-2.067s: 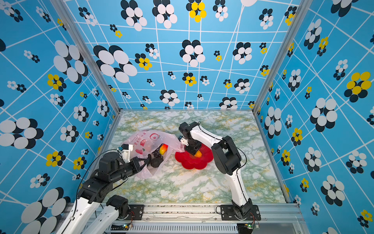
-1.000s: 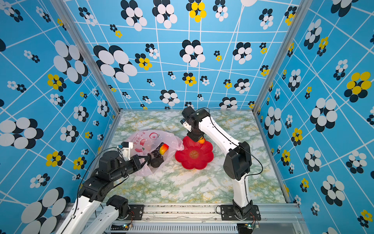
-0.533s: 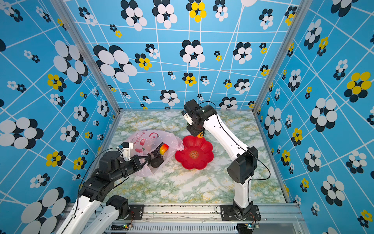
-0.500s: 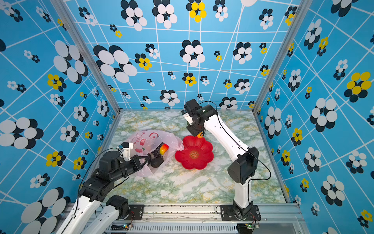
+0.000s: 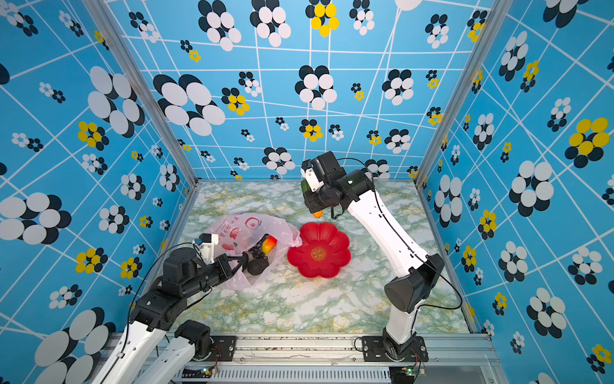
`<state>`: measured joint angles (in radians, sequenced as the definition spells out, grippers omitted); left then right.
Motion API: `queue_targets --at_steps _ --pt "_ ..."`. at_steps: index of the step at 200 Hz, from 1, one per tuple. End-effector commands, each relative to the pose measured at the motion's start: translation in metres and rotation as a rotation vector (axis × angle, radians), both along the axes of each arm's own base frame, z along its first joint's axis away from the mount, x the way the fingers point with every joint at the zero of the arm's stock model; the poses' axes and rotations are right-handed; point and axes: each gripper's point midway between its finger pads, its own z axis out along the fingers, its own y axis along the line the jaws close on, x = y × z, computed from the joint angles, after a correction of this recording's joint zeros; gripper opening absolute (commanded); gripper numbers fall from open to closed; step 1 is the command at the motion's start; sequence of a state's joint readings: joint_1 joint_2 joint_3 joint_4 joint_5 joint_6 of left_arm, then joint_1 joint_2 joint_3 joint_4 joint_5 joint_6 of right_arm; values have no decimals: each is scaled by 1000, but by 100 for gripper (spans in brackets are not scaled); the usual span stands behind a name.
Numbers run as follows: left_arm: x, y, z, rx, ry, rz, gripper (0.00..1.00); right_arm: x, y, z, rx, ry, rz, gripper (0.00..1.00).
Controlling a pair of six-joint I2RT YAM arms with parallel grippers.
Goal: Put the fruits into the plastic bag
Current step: 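Lift the gourd out of the red bowl with the right gripper, then carry the gourd into the bag opening held by the left gripper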
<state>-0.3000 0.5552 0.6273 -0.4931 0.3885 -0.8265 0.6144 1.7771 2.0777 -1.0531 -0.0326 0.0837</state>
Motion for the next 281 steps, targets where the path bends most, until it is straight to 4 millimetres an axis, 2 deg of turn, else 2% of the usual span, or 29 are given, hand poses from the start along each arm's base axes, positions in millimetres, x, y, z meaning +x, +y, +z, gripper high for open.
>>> queue_targets --at_steps 1,38,67,117,145,281 --pt "-1 -1 6 -9 -10 -6 0 -3 9 40 203 -14 -46 14" --pt "-2 1 12 -3 -25 -7 0 -5 21 60 441 52 -106 12" --pt "-4 1 17 11 -37 -19 0 -9 40 72 634 148 -118 8" --pt "-12 8 25 61 -60 -20 0 -12 69 70 835 364 -137 6" --pt "-16 12 28 86 -67 -16 0 -16 84 60 859 440 -132 5" --pt "-25 19 31 108 -78 -1 0 -57 156 -20 721 689 -76 3"
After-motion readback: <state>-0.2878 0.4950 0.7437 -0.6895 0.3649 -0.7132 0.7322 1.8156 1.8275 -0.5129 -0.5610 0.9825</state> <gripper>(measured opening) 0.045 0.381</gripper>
